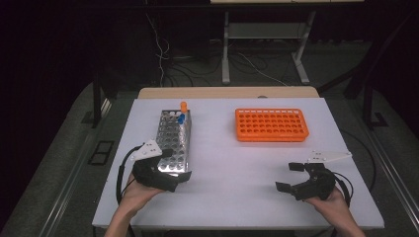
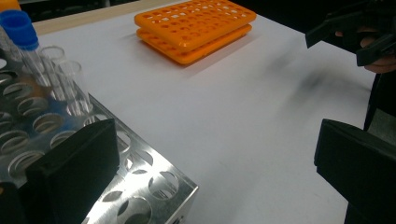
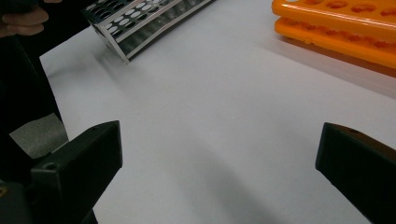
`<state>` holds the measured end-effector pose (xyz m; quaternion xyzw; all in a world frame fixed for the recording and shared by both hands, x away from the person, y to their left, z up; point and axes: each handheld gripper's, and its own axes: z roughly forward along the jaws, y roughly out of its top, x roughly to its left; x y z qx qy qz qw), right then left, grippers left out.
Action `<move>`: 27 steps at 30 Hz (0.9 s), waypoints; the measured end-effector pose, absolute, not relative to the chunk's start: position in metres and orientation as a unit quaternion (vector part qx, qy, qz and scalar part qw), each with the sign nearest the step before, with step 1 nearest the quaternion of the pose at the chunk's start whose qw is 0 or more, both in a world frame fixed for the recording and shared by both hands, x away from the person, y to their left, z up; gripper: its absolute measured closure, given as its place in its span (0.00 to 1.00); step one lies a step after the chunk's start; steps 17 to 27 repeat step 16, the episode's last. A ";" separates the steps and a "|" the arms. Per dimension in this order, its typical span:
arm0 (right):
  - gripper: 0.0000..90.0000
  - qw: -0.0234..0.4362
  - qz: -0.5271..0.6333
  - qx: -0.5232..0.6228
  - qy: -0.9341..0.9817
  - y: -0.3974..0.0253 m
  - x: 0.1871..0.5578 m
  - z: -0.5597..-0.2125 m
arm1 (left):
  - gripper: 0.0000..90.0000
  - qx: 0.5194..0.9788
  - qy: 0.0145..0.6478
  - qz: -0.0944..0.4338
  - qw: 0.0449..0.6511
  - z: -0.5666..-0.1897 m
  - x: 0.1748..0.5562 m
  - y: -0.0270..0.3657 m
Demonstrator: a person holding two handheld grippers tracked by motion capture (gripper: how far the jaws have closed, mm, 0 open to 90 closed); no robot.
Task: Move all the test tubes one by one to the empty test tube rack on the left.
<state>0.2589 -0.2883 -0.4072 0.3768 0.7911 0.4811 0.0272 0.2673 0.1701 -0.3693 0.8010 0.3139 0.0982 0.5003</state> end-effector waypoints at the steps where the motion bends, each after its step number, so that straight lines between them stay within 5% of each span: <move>1: 0.00 0.028 0.481 0.377 0.791 -0.289 0.258 -0.408 | 0.00 0.799 0.315 0.099 0.502 -0.372 0.265 0.170; 27: 0.00 0.036 0.479 0.381 0.791 -0.291 0.252 -0.414 | 0.00 0.791 0.315 0.097 0.516 -0.400 0.251 0.169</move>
